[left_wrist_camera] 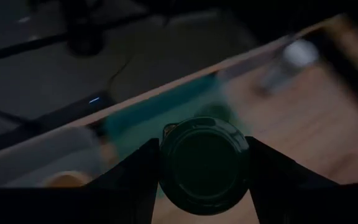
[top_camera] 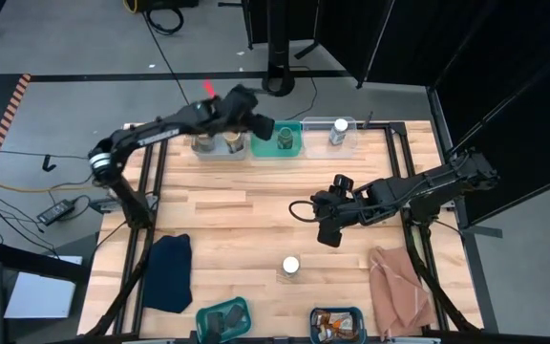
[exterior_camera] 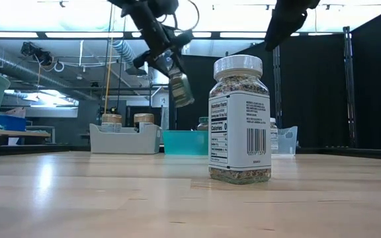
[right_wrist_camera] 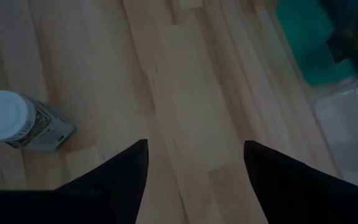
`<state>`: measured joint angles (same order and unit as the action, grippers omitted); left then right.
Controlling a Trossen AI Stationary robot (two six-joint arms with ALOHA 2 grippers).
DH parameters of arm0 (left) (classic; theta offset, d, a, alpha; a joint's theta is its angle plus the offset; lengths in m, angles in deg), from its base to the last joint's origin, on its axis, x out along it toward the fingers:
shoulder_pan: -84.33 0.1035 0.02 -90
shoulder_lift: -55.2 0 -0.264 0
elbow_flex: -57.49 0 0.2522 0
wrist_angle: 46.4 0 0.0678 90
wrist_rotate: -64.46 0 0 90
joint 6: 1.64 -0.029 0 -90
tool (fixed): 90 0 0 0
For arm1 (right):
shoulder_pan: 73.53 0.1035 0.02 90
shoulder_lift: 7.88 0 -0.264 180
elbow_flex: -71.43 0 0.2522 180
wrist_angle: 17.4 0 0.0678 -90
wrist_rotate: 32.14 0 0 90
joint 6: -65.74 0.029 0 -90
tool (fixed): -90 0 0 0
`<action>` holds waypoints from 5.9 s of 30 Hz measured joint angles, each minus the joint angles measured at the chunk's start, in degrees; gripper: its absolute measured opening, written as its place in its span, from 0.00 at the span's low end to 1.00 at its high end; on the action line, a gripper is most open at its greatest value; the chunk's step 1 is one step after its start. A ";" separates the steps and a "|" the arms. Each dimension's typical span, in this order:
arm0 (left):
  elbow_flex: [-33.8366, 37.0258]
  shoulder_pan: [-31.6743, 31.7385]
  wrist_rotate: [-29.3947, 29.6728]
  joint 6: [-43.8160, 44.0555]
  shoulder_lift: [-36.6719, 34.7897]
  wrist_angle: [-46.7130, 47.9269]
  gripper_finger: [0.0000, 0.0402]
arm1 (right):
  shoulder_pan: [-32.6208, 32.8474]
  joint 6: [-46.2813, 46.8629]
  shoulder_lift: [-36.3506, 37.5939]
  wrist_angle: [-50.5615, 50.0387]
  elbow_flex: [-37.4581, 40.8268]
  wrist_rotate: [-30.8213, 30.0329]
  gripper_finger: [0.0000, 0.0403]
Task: Sort spices by type
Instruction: Put the green seasoning bottle into the green bin, then put the white seasoning bottle into the transparent bin
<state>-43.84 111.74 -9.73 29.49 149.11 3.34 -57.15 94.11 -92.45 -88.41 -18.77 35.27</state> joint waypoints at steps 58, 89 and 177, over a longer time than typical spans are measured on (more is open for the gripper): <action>-21.97 11.67 -25.33 -60.76 25.45 17.33 0.49 | -1.22 4.71 -0.02 1.09 0.00 -2.01 0.66; -21.90 12.25 -24.02 -62.53 29.28 17.47 0.71 | -1.26 4.45 -0.02 1.05 0.00 -1.99 0.70; -31.93 -77.84 45.57 17.99 0.19 46.61 0.75 | 8.14 -27.06 -21.87 32.62 0.02 12.20 0.85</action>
<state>-75.78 33.90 35.84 47.48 149.30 49.95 -49.02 67.04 -114.33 -55.79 -18.75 47.47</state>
